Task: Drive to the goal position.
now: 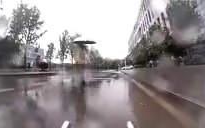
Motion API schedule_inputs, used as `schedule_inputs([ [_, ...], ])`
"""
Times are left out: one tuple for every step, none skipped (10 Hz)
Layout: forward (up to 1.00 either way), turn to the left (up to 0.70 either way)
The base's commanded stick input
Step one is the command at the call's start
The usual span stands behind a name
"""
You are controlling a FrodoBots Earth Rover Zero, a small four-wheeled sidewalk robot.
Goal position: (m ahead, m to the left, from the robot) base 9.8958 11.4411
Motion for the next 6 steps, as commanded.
schedule_inputs([
  [0.7,0.0],
  [0.7,0.0],
  [0.7,0.0],
  [0.7,0.0],
  [0.7,0.0],
  [0.7,0.0],
])
